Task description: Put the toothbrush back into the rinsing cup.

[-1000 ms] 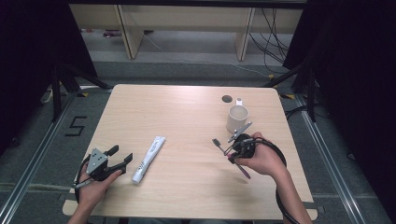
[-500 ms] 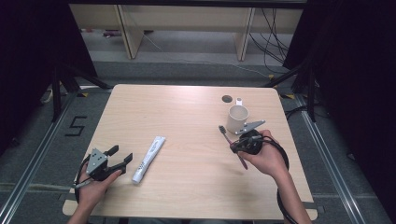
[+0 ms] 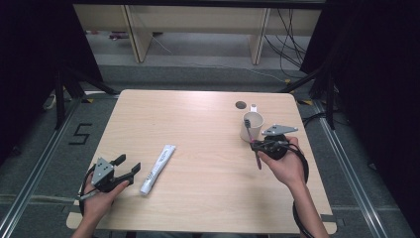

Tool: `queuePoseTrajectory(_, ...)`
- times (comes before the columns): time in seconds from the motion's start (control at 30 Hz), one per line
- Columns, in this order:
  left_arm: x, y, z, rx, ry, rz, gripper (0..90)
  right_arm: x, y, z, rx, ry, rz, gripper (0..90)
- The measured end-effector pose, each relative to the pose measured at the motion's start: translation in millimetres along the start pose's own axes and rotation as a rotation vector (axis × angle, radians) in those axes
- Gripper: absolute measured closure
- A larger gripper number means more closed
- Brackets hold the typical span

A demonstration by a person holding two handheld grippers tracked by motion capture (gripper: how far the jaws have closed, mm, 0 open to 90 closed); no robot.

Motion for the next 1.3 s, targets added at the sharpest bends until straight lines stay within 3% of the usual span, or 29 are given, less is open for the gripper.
queuePoseTrajectory(0.03,0.0,-0.1,0.0,0.000,0.000,0.000,31.6,-0.1,-0.1,-1.7,0.000,0.001,0.011,78.8)
queuePoseTrajectory(0.07,0.0,-0.2,0.0,-0.001,0.000,0.001,31.6,-2.5,-4.9,-1.9,0.018,-0.031,-0.023,78.9)
queuePoseTrajectory(0.13,0.1,-0.3,0.0,-0.002,0.000,0.002,31.6,-2.7,-4.4,-3.5,0.023,-0.042,0.025,78.9)
queuePoseTrajectory(0.17,0.1,-0.3,0.0,-0.002,0.000,0.002,31.6,-3.6,-7.2,-4.4,0.040,-0.062,0.013,78.9)
queuePoseTrajectory(0.3,0.0,-0.2,0.1,-0.001,0.000,0.001,31.6,-7.1,-11.4,-7.8,0.053,-0.110,0.043,78.8)
queuePoseTrajectory(0.33,0.0,-0.3,0.0,-0.001,0.000,0.000,31.6,-6.5,-10.7,-8.3,0.041,-0.097,0.063,78.8)
queuePoseTrajectory(0.43,0.0,-0.2,-0.2,0.000,-0.001,0.000,31.6,-9.2,-16.3,-10.2,0.065,-0.124,0.053,78.9)
queuePoseTrajectory(0.5,0.2,0.3,-0.9,-0.004,0.008,0.002,31.6,-11.3,-16.0,-10.3,0.063,-0.150,0.090,78.9)
queuePoseTrajectory(0.77,0.2,0.2,-1.0,-0.003,0.007,0.002,31.6,-19.4,-26.3,-13.9,0.086,-0.223,0.130,78.9)
queuePoseTrajectory(0.83,0.2,0.2,-1.0,-0.003,0.007,0.002,31.6,-21.7,-29.9,-15.5,0.107,-0.242,0.120,78.8)
queuePoseTrajectory(0.9,0.2,0.2,-0.9,-0.003,0.006,0.002,31.6,-23.3,-29.6,-16.4,0.111,-0.251,0.159,78.8)
queuePoseTrajectory(1.0,0.2,0.2,-1.0,-0.003,0.007,0.002,31.6,-26.6,-36.7,-18.1,0.134,-0.278,0.119,78.8)
queuePoseTrajectory(1.23,0.2,0.3,-1.0,-0.003,0.007,0.001,31.6,-33.1,-41.0,-21.3,0.158,-0.325,0.160,78.8)
queuePoseTrajectory(1.3,0.2,0.3,-1.0,-0.004,0.007,0.001,31.6,-35.1,-44.4,-22.6,0.177,-0.333,0.138,78.8)
Point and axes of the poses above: each handheld gripper's, and its own axes: z roughly forward along the jaws, x roughly out of its underside, y roughly to its left, the point moved 7 cm from there along z, roughly forward along the jaws, and after that the axes turned 8 degrees about -x, right-handed, at the moved point
